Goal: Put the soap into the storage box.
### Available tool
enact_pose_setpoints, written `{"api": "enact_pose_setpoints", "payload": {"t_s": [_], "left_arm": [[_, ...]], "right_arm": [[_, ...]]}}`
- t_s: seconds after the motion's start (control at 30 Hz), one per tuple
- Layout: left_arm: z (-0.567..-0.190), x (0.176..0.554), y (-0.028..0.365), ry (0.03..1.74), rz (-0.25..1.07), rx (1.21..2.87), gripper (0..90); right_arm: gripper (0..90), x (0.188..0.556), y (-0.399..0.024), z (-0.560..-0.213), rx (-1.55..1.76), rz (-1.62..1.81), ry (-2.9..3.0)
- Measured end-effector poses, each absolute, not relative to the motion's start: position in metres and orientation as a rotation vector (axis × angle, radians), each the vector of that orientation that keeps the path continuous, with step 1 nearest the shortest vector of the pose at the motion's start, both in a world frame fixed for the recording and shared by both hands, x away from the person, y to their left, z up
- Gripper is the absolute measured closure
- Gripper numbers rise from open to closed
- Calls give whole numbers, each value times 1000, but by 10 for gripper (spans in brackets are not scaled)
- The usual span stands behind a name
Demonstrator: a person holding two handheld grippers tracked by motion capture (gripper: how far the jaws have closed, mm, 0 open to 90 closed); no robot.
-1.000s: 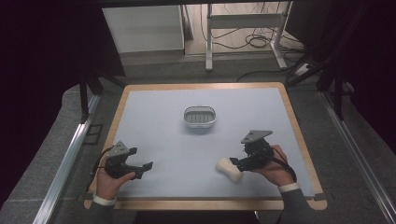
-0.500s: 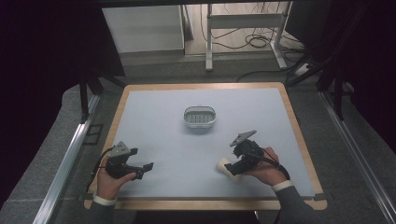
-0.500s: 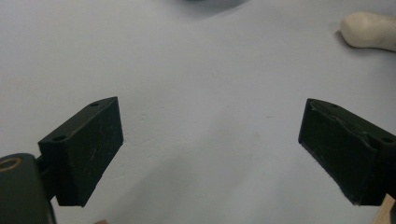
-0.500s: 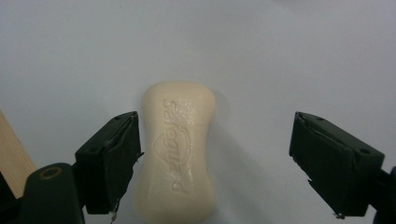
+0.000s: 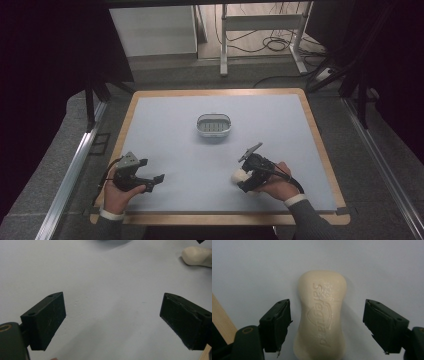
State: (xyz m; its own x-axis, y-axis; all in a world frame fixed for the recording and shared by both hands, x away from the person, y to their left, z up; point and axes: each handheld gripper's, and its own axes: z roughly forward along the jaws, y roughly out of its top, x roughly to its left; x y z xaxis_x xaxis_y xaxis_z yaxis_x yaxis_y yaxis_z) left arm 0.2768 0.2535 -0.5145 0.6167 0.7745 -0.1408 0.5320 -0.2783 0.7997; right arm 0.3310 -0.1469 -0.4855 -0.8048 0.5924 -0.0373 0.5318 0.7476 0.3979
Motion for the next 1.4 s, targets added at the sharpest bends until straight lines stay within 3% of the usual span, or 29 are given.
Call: {"api": "enact_pose_setpoints", "payload": {"t_s": [0.43, 0.83, 1.4], "left_arm": [[-514, 277, 254, 1031, 348, 1963, 70], [-514, 277, 253, 1034, 348, 1957, 70], [-515, 277, 253, 1035, 350, 1959, 70]], "right_arm": [[331, 335, -137, -493, 948, 436, 2821], [480, 339, -131, -498, 972, 373, 2856], [495, 342, -136, -483, 948, 405, 2847]]}}
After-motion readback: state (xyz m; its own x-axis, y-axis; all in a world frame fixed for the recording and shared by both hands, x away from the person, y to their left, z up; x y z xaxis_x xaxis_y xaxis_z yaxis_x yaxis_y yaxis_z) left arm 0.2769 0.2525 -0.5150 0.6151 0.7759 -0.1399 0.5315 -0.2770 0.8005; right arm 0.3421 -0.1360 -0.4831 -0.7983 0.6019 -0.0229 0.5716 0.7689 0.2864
